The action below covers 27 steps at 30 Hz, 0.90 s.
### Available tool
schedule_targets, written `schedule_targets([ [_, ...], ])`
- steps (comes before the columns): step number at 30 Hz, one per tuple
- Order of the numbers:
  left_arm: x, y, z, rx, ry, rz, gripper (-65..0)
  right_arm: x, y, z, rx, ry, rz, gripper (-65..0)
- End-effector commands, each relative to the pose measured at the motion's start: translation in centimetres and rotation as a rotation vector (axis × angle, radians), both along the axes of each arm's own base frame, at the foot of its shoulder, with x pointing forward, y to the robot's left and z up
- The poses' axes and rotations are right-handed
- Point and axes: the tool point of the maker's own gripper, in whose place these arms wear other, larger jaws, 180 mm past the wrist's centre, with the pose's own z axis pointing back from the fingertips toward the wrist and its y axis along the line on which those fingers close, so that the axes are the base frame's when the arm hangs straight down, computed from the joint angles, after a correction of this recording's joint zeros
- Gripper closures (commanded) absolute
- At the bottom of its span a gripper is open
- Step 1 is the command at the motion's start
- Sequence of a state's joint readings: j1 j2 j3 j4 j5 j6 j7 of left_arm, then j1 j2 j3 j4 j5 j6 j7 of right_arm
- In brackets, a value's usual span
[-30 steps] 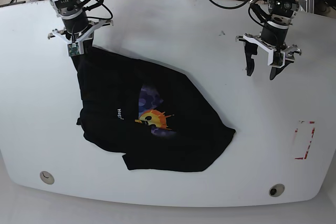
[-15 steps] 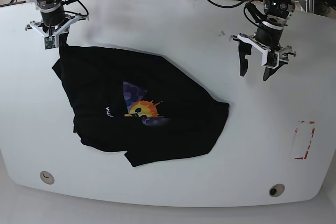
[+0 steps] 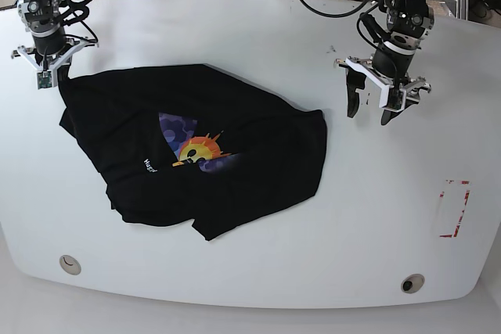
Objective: Layout the t-shirt on the table in an organized manner, then fold the t-shirt properly
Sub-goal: 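Lower the left gripper and pinch the shirt's side edge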
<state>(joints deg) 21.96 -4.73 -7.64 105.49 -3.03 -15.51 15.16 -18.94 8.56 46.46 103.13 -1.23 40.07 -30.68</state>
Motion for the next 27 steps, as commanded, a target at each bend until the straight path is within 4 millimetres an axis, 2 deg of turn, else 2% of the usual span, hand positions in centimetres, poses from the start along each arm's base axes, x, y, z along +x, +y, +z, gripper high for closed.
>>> schedule_targets([
  [1, 1.7, -0.2, 0.9, -0.020, -0.033, 0.004, -38.2, 0.8, 0.0, 1.1, -0.013, -0.042, 0.016, 0.0],
  [7, 3.2, -1.0, 0.2, -0.059, 0.010, 0.030, -38.9, 1.2, 1.0, 0.7, 0.000, -0.038, 0.043, 0.0],
  [14, 4.4, -3.0, 0.7, -0.094, 0.025, 0.013, -49.6, 1.4, 2.0, 0.3, 0.025, -0.042, 0.046, -0.8],
  [16, 4.6, -3.5, 0.8, -0.099, 0.025, 0.005, -50.0, 1.5, 2.1, 0.3, 0.024, -0.045, 0.047, -3.0],
  [19, 4.9, -4.5, 1.0, -0.102, 0.028, -0.021, -49.9, 2.3, 2.3, 0.8, 0.027, -0.070, 0.045, -14.3],
  [22, 5.0, -5.3, 1.2, -0.105, 0.025, -0.043, -49.9, 2.7, 2.5, 1.4, 0.026, -0.092, 0.042, -28.5],
  [27, 5.2, -5.2, 1.4, -0.101, 0.020, -0.040, -49.9, 3.5, 3.1, 3.4, -0.005, -0.141, 0.071, -50.6],
])
